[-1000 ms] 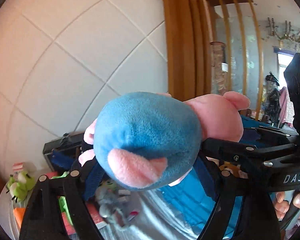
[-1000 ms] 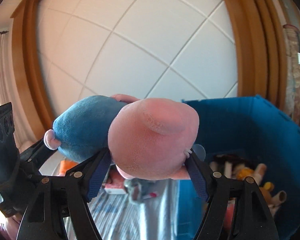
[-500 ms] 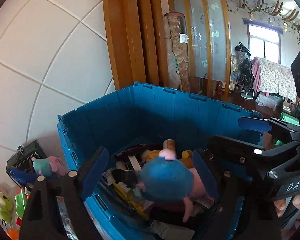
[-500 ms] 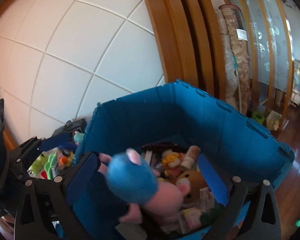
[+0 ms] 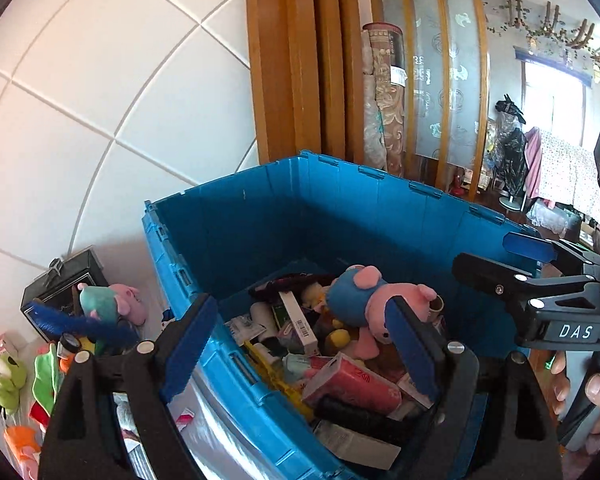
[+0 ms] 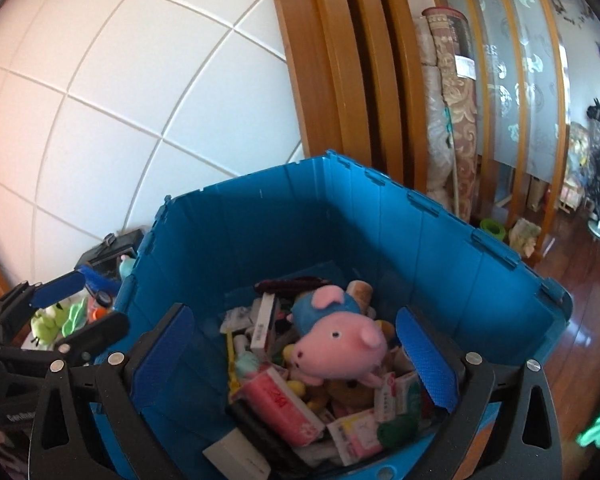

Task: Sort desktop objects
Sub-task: 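Carry the pig plush with both grippers into the blue crate and release, then move both grippers back to the pile toward the red ointment box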

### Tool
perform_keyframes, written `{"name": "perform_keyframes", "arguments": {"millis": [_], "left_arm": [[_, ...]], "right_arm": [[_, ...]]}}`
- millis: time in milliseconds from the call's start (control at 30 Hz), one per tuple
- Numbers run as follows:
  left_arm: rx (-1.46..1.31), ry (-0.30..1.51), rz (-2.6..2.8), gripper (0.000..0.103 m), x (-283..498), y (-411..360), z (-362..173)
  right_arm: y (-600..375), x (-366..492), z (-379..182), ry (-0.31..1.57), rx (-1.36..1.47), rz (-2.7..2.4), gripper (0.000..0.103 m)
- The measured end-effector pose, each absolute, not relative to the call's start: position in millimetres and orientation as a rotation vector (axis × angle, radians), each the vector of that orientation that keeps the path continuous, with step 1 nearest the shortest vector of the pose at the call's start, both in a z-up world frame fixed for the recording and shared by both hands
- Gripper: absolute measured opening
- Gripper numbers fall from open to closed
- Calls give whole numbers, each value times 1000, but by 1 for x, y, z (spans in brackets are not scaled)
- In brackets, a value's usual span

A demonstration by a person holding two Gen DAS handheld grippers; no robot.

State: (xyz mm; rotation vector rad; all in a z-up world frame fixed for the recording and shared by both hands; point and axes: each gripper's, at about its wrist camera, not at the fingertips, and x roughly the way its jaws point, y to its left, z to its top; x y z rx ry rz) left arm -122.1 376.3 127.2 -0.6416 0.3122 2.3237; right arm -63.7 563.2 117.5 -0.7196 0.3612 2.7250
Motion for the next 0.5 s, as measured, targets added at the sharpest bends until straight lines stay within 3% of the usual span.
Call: {"name": "perform_keyframes", "arguments": {"millis": [500], "left_arm": [[-736, 121, 2515, 86, -134, 227, 101]], "right_arm": [[446, -76, 140, 204, -657, 2935, 103]]}}
